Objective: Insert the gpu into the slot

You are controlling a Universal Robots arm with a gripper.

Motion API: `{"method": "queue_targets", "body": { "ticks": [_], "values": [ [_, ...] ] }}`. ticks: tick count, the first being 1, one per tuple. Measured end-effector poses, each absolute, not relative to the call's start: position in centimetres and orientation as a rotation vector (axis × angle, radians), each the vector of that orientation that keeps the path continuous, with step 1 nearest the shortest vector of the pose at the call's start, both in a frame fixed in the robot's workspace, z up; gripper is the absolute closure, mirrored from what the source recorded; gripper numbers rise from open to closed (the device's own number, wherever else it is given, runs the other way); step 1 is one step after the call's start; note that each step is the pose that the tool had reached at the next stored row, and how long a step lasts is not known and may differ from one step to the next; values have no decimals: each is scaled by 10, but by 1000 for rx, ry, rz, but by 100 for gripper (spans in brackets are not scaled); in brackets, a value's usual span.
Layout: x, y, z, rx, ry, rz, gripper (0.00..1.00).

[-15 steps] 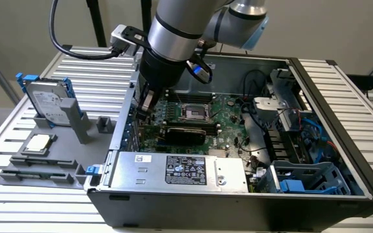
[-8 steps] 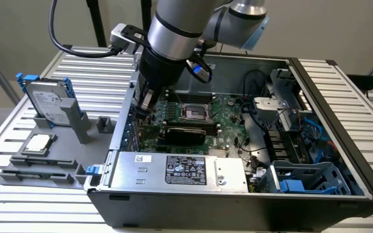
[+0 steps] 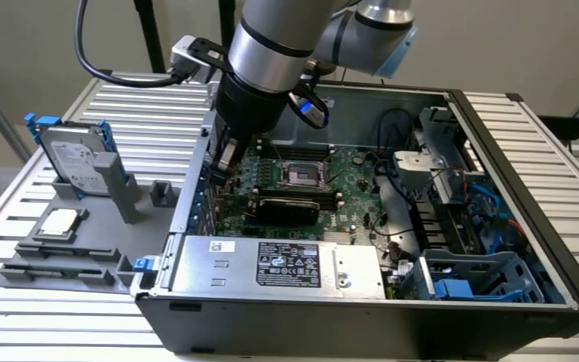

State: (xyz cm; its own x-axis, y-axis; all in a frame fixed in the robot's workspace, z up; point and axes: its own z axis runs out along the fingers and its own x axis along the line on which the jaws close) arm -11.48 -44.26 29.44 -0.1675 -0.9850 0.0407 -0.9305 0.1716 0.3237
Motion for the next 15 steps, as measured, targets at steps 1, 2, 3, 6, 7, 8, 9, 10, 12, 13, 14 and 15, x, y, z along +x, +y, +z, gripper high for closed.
{"method": "queue_targets", "body": {
  "ticks": [1, 2, 3, 6, 7, 8, 9, 10, 12, 13, 14, 15],
  "values": [
    [-115, -443, 294, 1850, -2207, -328, 89],
    [-115, -443, 294, 1850, -2207, -328, 89],
    [-116, -443, 294, 1849, -2207, -328, 89],
    [-117, -442, 294, 1848, -2207, -328, 89],
    [-117, -442, 294, 1848, -2208, -328, 89],
    [-118, -442, 294, 1848, -2207, -328, 89],
    [-118, -442, 294, 1847, -2208, -328, 89],
    [-118, -442, 294, 1848, -2208, -329, 89],
    [-118, -442, 294, 1848, -2208, -329, 89],
    [-117, -442, 294, 1847, -2208, -329, 89],
    [-115, -442, 294, 1847, -2209, -329, 89],
    [-113, -442, 294, 1848, -2209, -330, 89]
  ]
}}
